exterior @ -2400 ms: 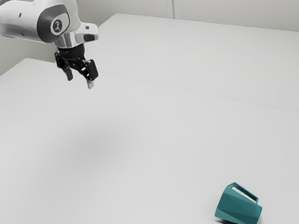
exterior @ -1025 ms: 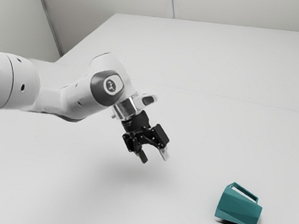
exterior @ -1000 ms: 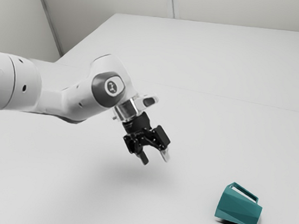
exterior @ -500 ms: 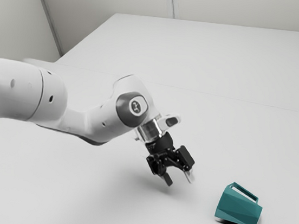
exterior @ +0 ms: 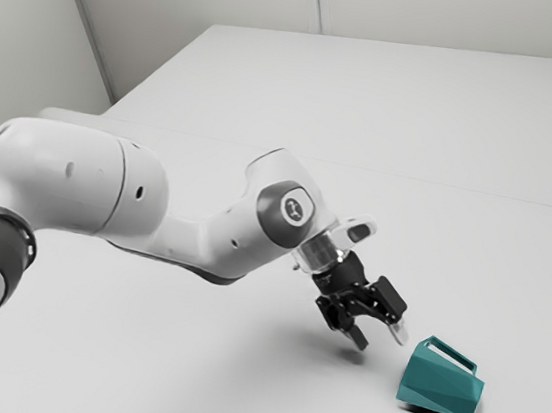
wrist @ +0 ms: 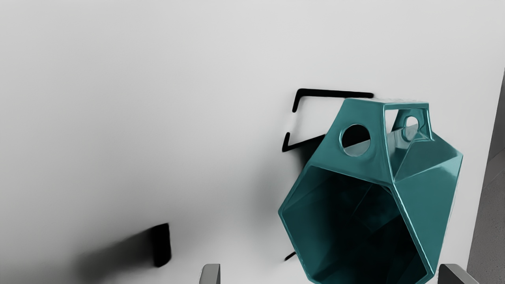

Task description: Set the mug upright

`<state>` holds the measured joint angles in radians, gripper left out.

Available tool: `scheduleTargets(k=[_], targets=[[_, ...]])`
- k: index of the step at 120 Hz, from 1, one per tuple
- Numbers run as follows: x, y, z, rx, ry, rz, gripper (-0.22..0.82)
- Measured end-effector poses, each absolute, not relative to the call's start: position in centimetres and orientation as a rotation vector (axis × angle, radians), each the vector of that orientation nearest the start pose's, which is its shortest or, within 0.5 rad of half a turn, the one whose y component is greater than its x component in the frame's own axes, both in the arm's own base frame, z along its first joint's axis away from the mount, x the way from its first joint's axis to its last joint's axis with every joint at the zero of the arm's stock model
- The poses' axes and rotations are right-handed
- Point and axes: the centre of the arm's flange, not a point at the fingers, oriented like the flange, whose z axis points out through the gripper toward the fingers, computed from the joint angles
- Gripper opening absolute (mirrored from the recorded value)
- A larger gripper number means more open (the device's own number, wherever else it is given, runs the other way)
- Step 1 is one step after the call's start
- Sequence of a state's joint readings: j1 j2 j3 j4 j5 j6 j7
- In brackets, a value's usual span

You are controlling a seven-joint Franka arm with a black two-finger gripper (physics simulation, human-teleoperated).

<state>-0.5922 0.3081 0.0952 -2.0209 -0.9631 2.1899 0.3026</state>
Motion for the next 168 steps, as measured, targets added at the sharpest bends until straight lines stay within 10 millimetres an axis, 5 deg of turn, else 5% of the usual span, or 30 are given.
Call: scheduleTargets(k=[77,131,168], targets=[[49.8,-36.9,29.6,2.344,-0.293,-0.193,0.58],[49.7,-38.8,29.8,2.328,-0.344,-0.161,0.05],[49.4,-40.4,31.0,2.308,-0.371,-0.137,-0.11]])
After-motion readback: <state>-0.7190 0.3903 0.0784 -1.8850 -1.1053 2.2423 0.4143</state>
